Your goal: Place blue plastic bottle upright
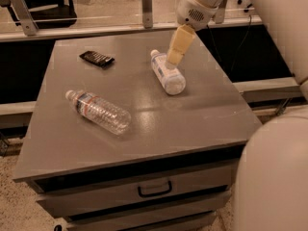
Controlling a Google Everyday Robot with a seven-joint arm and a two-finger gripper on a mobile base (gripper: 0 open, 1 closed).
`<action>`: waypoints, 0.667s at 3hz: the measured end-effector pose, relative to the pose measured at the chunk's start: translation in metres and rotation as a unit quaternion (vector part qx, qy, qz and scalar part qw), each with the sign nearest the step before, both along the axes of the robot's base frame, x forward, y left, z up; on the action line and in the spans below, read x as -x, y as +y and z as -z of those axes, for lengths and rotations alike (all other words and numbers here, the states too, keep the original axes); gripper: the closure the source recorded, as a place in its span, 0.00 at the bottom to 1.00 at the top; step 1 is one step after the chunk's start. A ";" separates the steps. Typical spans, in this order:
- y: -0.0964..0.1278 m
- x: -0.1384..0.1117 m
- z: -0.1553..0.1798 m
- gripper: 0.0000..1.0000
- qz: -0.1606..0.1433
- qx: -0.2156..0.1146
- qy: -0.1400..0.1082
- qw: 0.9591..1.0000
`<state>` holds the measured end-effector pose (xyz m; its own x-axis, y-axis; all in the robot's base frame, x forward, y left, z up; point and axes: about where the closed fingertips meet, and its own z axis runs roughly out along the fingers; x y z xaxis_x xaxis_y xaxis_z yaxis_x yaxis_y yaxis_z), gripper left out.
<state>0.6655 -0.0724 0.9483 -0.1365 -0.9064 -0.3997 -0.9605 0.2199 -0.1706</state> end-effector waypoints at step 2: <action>0.046 -0.011 0.020 0.00 0.083 -0.012 0.061 0.995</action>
Offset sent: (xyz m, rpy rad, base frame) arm -0.0015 0.0646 -0.0348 0.0068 0.2255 -0.2474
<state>0.6767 -0.0266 0.9286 -0.3323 -0.8576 -0.3924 -0.9236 0.3802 -0.0486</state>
